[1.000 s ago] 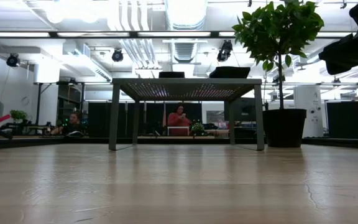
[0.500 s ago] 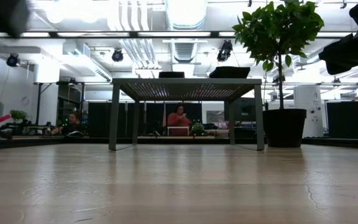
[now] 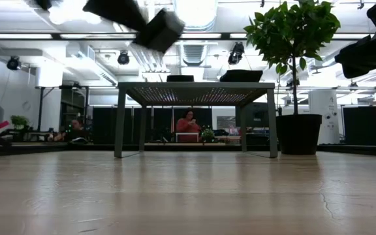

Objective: Pick & Place Mini shaped plates
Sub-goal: Stack the black square plate on top of the black square plates on the shelf

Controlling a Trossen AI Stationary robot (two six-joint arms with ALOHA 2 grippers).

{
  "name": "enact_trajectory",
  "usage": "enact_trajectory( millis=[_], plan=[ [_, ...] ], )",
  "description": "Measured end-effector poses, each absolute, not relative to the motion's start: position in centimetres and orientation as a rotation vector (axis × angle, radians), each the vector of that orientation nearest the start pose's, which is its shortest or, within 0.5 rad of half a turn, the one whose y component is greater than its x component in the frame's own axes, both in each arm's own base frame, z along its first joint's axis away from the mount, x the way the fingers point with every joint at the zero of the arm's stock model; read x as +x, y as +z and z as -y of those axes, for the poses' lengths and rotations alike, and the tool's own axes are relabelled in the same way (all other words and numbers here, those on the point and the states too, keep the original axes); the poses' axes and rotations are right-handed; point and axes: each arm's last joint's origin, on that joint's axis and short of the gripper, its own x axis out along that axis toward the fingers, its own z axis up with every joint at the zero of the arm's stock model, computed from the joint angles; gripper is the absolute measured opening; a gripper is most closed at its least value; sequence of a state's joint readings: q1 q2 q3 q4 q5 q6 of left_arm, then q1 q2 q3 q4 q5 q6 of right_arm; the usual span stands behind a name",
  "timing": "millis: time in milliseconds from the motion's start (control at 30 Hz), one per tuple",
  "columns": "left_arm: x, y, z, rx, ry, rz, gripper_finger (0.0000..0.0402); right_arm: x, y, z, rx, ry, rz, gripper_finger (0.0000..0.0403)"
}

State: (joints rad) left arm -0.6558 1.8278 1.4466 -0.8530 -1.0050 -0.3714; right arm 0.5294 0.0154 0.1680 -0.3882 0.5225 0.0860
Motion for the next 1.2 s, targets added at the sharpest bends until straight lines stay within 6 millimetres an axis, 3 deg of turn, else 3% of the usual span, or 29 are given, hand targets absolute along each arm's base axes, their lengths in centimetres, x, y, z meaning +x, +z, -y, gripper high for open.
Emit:
enact_trajectory(
  millis=[167,333,600,767,867,967,1200],
  plan=[
    [32.6,26.8,17.4,0.920,0.581,-0.746,0.0000,7.6,18.2,-2.8,-0.032,-0.002,-0.203,0.0008],
    [35.0,28.0,12.9,1.073,0.633,-0.880,0.0000,7.6,18.2,-2.8,-0.032,-0.002,-0.204,0.0008],
    [36.9,28.4,5.7,1.095,0.714,-1.066,0.0000,7.6,18.2,-2.8,-0.033,-0.002,-0.204,0.0008],
    [37.5,27.8,2.6,0.890,0.552,-1.132,0.0000,7.6,18.2,-2.8,-0.033,-0.002,-0.204,0.0008],
    [37.6,28.0,1.3,0.809,0.595,-1.121,0.0000,7.6,18.2,-2.8,-0.032,-0.002,-0.204,0.0008],
    [37.5,28.3,0.6,0.834,0.675,-1.119,0.0000,7.6,18.2,-2.8,-0.032,-0.002,-0.203,0.0008],
    [37.3,28.8,0.5,0.774,0.675,-1.088,0.0000,7.6,18.2,-2.8,-0.033,-0.002,-0.204,0.0008]
  ],
)
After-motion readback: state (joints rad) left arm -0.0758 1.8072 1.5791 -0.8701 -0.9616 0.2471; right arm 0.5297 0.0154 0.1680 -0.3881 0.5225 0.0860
